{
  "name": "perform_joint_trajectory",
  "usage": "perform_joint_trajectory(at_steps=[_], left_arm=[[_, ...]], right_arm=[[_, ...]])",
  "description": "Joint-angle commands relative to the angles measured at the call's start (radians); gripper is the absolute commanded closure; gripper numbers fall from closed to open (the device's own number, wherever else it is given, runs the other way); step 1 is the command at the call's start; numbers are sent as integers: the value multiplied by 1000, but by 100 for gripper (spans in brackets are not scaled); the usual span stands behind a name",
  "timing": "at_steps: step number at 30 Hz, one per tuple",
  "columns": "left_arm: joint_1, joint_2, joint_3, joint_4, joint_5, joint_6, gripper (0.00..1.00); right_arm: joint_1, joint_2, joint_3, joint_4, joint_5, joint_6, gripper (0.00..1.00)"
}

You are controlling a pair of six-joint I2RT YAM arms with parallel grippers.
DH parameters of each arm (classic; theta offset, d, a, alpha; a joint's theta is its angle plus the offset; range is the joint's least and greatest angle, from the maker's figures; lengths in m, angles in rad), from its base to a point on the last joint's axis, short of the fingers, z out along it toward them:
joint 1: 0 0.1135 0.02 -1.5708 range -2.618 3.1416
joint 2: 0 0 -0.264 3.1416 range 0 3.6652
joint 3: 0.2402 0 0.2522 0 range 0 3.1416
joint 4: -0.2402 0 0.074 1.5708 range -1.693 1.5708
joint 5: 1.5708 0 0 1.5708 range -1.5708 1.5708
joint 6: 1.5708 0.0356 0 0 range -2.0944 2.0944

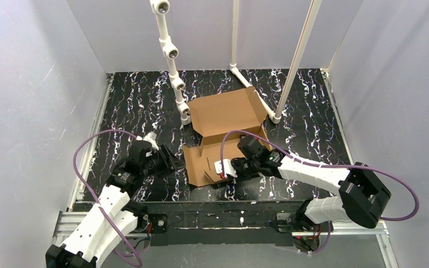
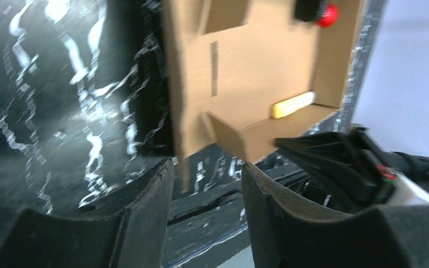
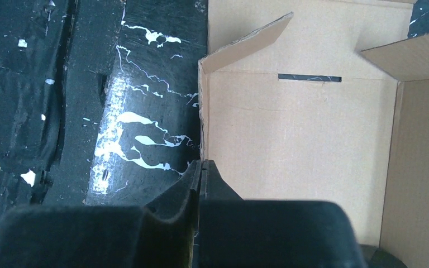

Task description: Fold the paper box

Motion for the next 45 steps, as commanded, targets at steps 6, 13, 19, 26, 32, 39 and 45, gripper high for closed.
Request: perform_joint_trajectory(at_steps=[6, 13, 19, 26, 32, 39, 45], left_arm=[[5, 16, -180, 26, 30, -95, 69], [5, 127, -259, 307, 88, -64, 73], [6, 252, -219, 416, 130, -41, 74], [6, 288, -144, 428, 172, 5, 72], [5, 366, -91, 440, 224, 18, 72], [3, 408, -69, 443, 247, 23, 72], [0, 406, -77, 453, 255, 17, 72]], right_arm=[[-6, 30, 17, 13, -3, 25, 97], [-24, 22, 98, -35, -89, 115, 58], [-83, 77, 272, -114, -220, 259, 37], [-150, 218, 359, 102, -230, 793, 36], [-157, 274, 372, 222, -44, 1232, 34], [-137, 380, 393, 307, -73, 1349, 38], [-132, 447, 426, 341, -99, 1384, 46]])
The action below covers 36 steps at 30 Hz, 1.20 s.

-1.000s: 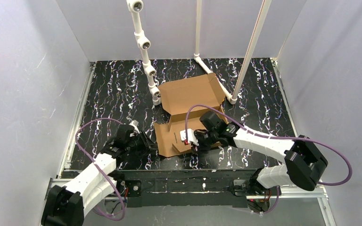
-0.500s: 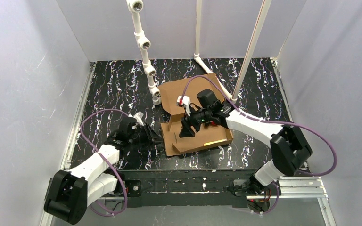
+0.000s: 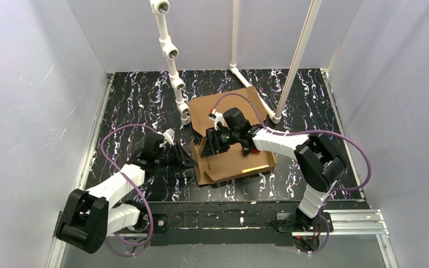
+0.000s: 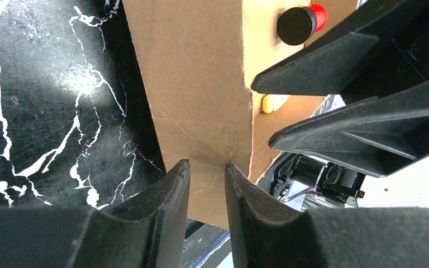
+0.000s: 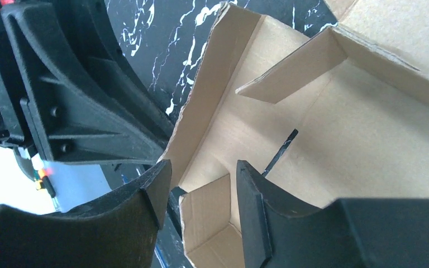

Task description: Fold the paper box

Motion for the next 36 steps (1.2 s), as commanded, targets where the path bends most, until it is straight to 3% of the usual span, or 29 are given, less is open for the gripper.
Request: perform_joint_trajectory(at_steps=[1, 13, 19, 23, 25, 27, 28, 36], left_arm=[[0, -7, 20, 9, 32, 15, 72], [-27, 36, 20, 59, 37, -11, 72], [-42, 49, 25, 71, 31, -18, 72], [-44, 48, 21, 74, 26, -22, 72], [-43, 46, 21, 76, 27, -23, 72], [-43, 40, 21, 76, 27, -26, 71], [-43, 32, 20, 75, 27, -28, 71], [-42, -179, -79, 76, -46, -70, 47]], right_arm=[[6, 27, 67, 78, -25, 71, 46], [15, 73, 75, 148, -62, 156, 52], [31, 105, 98, 100, -5, 114, 67], [32, 111, 111, 70, 18, 88, 69], [32, 113, 110, 77, 5, 87, 78], [30, 112, 112, 83, -15, 83, 98], [25, 107, 111, 87, -26, 87, 99], [-86, 38, 9, 253, -161, 200, 99]])
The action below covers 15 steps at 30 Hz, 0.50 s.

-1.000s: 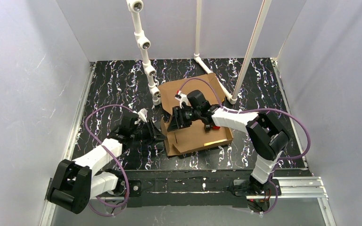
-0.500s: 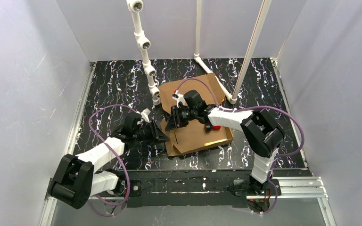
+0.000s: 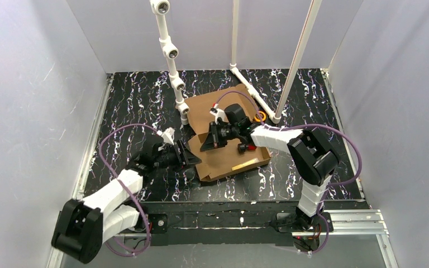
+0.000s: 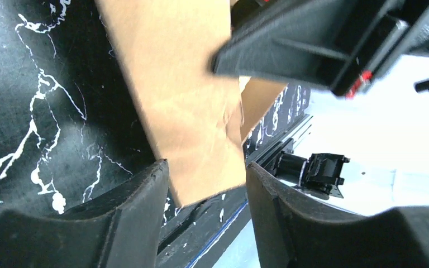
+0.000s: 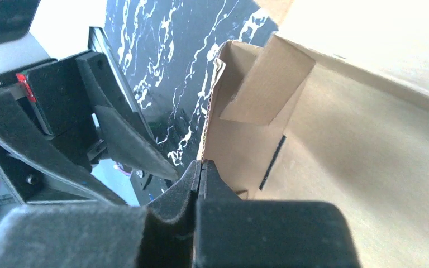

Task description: Fold the paper box

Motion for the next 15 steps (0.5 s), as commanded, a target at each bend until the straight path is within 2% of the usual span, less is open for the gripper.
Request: perform_joint_trajectory(at_steps=[1, 3, 6, 15], left_arm=[[-2, -143, -75, 6, -71, -28, 44], [-2, -166, -94, 8, -92, -41, 39], [-2, -137, -88, 17, -88, -47, 38], [-37, 127, 66, 20, -70, -43, 40]], right_arm=[[-60, -67, -46, 140, -99, 56, 99], [-66, -65, -67, 167, -127, 68, 99], [-73, -61, -87, 185, -148, 69, 99], [-144, -27, -102, 186, -197, 36, 99]])
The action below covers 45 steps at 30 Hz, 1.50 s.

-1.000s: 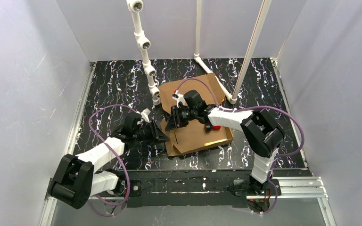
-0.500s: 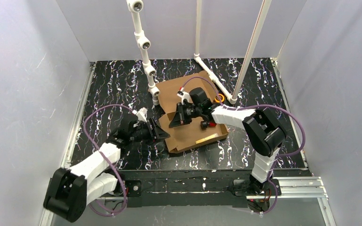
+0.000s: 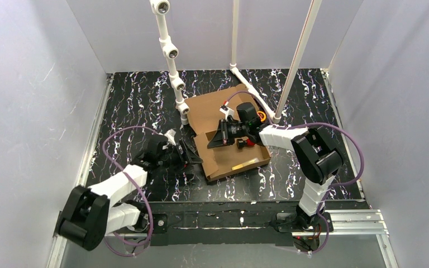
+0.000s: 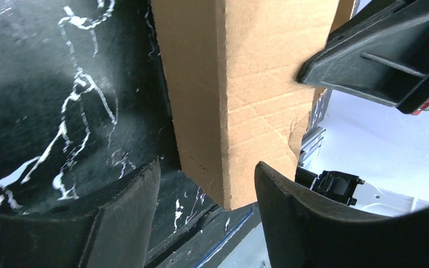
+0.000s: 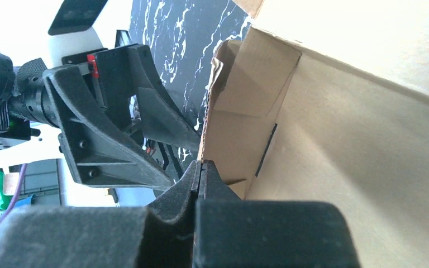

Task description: Fold the paper box

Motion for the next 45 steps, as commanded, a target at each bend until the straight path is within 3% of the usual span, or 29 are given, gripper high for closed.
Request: perform_joint_trajectory(at_steps=[1, 6, 11, 15, 17, 19, 24, 31, 34, 37, 45], left_arm=[[-44, 116, 108, 6, -5, -2, 41], [-113, 185, 158, 7, -69, -18, 41], [-129, 234, 186, -10, -118, -34, 54], [-141, 287, 224, -42, -138, -32, 56], [-147, 312, 257, -90, -160, -21, 57], [-155, 332, 297, -143, -193, -2, 60], [-163, 343, 351, -291, -257, 25, 70], [-182, 378, 431, -427, -307, 71, 74], [-204, 400, 490, -494, -340, 101, 74], [-245, 442, 587, -604, -418, 146, 76], [-320, 585, 761, -827, -626, 246, 100]], right_arm=[[-37, -3, -5, 50, -54, -33, 99], [-42, -3, 2, -7, -30, -81, 99], [-46, 5, 14, -52, -7, -115, 99], [-47, 0, 23, -81, 4, -140, 99], [-48, -6, 32, -105, 8, -168, 91], [-47, -18, 45, -130, 12, -204, 77], [-48, -74, 144, -347, 76, -465, 51], [-49, -259, 129, -494, 124, -850, 31], [-51, -339, 88, -564, 104, -1021, 29], [-51, -400, -35, -512, 104, -1083, 29], [-41, -442, -217, -384, 109, -1201, 35]])
